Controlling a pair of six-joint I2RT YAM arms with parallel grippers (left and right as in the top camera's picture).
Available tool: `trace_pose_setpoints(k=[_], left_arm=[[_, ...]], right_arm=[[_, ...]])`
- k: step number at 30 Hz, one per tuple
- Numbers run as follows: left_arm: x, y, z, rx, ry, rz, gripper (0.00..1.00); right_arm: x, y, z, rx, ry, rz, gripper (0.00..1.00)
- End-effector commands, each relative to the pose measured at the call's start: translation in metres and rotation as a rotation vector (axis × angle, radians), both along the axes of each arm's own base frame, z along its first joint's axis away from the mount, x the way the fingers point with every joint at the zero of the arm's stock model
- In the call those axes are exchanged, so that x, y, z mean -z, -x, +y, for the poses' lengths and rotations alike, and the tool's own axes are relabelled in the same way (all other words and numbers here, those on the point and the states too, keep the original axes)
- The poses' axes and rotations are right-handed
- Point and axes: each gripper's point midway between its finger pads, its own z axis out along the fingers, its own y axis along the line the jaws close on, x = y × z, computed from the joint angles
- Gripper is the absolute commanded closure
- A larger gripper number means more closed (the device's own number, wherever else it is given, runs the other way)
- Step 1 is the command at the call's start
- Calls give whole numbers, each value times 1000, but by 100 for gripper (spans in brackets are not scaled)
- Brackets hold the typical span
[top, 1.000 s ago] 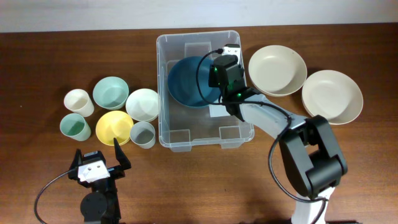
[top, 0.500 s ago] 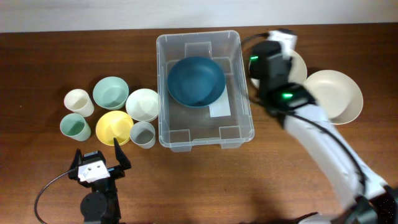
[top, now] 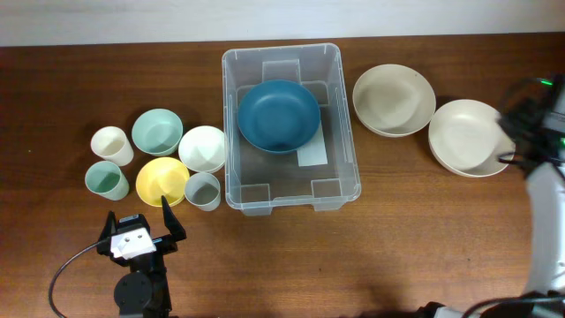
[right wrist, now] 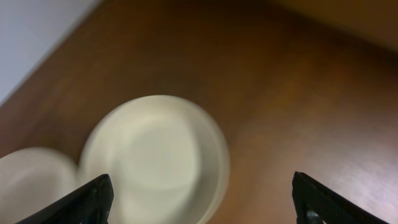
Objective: Pack container
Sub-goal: 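Lower the teal plate into the container and open the right gripper, then move the right gripper to the right cream bowl and grasp its rim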
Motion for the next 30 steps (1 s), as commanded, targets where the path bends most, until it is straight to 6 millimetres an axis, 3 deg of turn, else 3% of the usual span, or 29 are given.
trace_pose_setpoints(k=[1,9,13,21,25,30], left_arm=[[1,0,0,-4,9,0,1],[1,0,0,-4,9,0,0],[1,0,0,-4,9,0,1],[1,0,0,-4,9,0,1],[1,0,0,-4,9,0,0],[1,0,0,-4,9,0,1]], right_arm=[[19,12,-23,50,-111,-7,12],[75,19,-48,31,-296,30,12],[100,6,-45,-88,-323,73,9],[149,-3,-42,-151,-394,135,9],[166,-19,-32,-253,-449,100,9],[183,-21,-32,-280,-455,121,9]])
